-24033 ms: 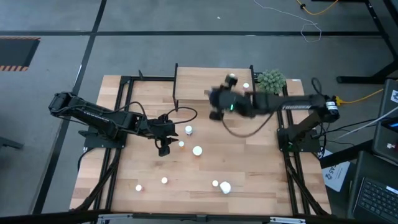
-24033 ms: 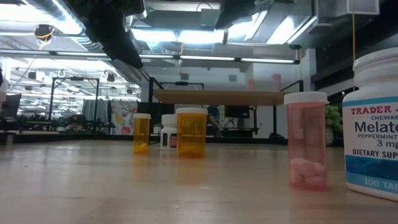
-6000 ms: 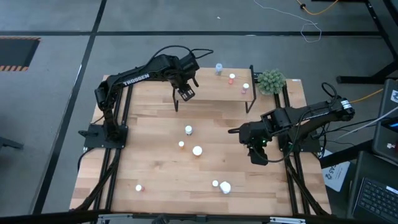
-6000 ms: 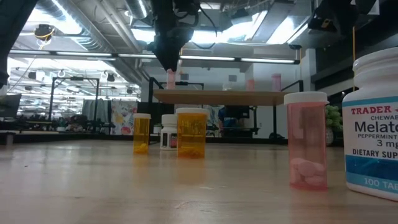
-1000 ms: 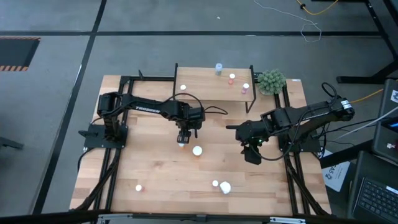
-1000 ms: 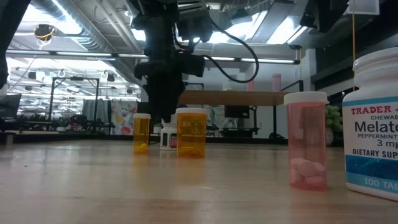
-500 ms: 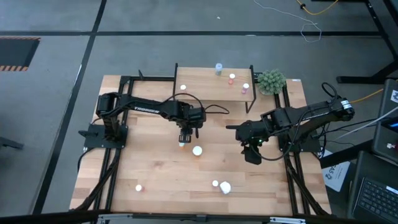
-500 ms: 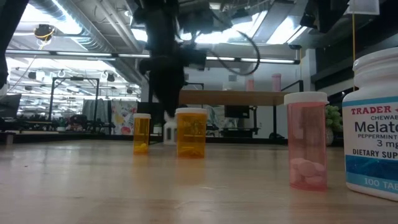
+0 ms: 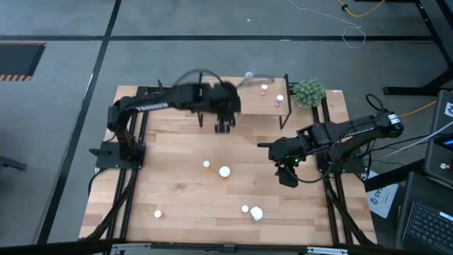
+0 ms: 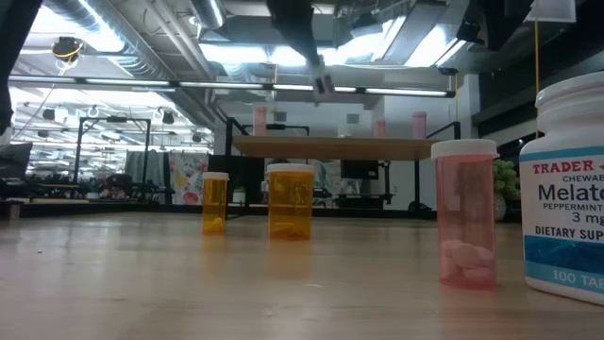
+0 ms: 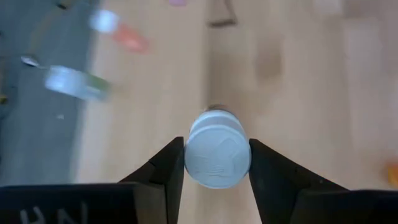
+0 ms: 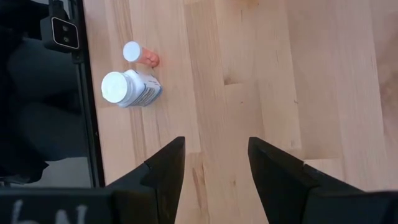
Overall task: Pick and place medicine bottles onto shelf by color
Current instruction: Put the white pill bottle on the shelf
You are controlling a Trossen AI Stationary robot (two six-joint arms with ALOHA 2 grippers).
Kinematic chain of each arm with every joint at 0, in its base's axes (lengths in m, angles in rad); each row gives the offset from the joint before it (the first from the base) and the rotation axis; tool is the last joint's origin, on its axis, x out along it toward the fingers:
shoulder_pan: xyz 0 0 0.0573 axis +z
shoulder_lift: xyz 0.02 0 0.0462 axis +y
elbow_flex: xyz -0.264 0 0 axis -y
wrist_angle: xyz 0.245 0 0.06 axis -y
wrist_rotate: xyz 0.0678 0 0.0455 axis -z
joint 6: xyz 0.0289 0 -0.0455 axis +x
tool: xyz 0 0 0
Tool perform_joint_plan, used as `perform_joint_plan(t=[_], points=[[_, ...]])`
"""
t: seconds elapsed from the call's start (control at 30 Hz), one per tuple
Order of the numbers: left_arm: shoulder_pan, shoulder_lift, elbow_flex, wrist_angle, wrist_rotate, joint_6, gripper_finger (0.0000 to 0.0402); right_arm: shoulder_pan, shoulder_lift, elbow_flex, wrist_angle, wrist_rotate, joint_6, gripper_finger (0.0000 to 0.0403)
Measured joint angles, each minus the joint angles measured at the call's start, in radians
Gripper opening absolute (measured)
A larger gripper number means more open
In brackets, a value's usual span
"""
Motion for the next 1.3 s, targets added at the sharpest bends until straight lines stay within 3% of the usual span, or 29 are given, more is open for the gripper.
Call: perform_joint_plan(t=[0.3, 0.5, 0.67, 0.83, 1.3], points=[[0.241, 0.0, 0.141, -0.019, 0.001, 0.041, 0.0138, 0.0, 0.0, 0.0, 0.0, 0.0, -0.004, 0.0179], [0.42, 0.021, 0.14, -0.096, 0.166, -0.015, 0.0138, 0.0, 0.0, 0.0, 0.001, 0.0, -0.004, 0.0179], [0.509, 0.036, 0.14, -0.115, 0.266, -0.053, 0.0138, 0.0, 0.0, 0.0, 0.001, 0.0, -0.002, 0.0179], [0.549, 0.075, 0.14, -0.215, 0.302, -0.071, 0.0138, 0.0, 0.0, 0.0, 0.002, 0.0, -0.002, 0.0179], [0.536, 0.166, 0.141, -0.264, 0.283, -0.04, 0.0138, 0.0, 0.0, 0.0, 0.001, -0.002, 0.002, 0.0179]])
